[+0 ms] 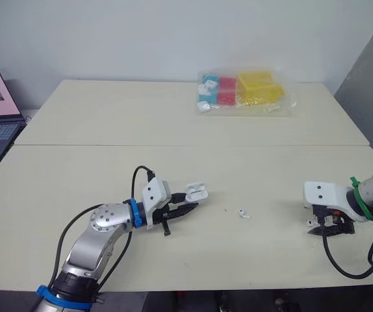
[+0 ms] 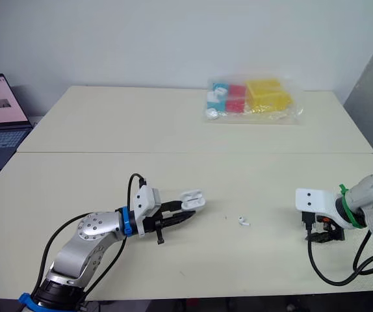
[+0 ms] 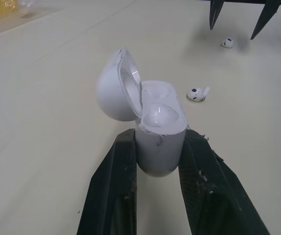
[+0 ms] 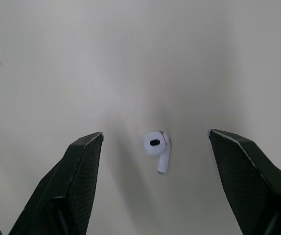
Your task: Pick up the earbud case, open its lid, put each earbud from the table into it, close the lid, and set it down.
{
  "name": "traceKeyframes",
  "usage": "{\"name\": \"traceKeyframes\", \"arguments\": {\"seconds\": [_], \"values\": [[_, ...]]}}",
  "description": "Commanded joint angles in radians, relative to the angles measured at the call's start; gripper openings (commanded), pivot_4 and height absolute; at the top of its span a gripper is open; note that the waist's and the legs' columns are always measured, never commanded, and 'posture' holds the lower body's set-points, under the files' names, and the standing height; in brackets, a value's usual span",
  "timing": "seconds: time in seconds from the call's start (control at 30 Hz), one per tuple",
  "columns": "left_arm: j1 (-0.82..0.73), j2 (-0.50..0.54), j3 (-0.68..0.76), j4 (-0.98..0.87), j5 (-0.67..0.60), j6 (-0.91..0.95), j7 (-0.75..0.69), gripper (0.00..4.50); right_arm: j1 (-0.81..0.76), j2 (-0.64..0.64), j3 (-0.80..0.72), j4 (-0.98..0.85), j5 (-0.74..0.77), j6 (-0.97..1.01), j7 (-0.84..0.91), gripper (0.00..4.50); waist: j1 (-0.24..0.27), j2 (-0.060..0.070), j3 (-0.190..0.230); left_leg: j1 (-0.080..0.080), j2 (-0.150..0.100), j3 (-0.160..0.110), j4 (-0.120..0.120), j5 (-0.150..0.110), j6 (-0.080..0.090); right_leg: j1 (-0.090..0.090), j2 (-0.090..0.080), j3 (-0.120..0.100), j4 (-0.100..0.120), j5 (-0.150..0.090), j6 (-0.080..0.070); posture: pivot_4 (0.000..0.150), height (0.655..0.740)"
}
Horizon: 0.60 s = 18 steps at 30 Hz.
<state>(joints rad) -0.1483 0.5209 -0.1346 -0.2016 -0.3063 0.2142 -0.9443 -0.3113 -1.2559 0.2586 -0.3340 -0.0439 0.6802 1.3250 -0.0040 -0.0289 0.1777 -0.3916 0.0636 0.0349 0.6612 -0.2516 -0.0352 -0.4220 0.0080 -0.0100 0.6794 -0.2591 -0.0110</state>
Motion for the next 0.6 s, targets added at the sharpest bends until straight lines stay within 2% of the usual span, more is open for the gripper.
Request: {"name": "traceKeyframes", "arguments": {"seconds": [0.03, 0.4, 0.6], "values": [[0.006, -0.006, -0.003, -0.030, 0.011, -0.027, 0.016, 0.80, -0.053, 0.000, 0.063, 0.015, -0.080, -0.023, 0.000, 3.58, -0.001, 0.000, 0.000, 0.000, 0.000, 0.000, 0.000, 0.000, 0.000, 0.000, 0.000, 0.000, 0.000, 0.000, 0.000, 0.150, 0.7400], [0.014, -0.027, -0.021, -0.024, 0.036, -0.046, 0.040, 0.80, -0.160, 0.060, 0.186, 0.150, -0.172, -0.079, 0.060, 3.58, 0.000, 0.000, 0.000, -0.001, 0.000, 0.000, 0.000, 0.000, 0.000, 0.000, 0.000, 0.000, 0.000, 0.000, 0.000, 0.150, 0.7400], [0.020, -0.027, -0.018, -0.026, 0.038, -0.049, 0.047, 0.80, -0.166, 0.071, 0.185, 0.177, -0.182, -0.098, 0.087, 3.58, 0.000, 0.000, 0.000, -0.001, 0.000, 0.000, 0.000, 0.000, 0.000, 0.000, 0.000, 0.000, 0.000, 0.000, 0.000, 0.150, 0.7400]]}}
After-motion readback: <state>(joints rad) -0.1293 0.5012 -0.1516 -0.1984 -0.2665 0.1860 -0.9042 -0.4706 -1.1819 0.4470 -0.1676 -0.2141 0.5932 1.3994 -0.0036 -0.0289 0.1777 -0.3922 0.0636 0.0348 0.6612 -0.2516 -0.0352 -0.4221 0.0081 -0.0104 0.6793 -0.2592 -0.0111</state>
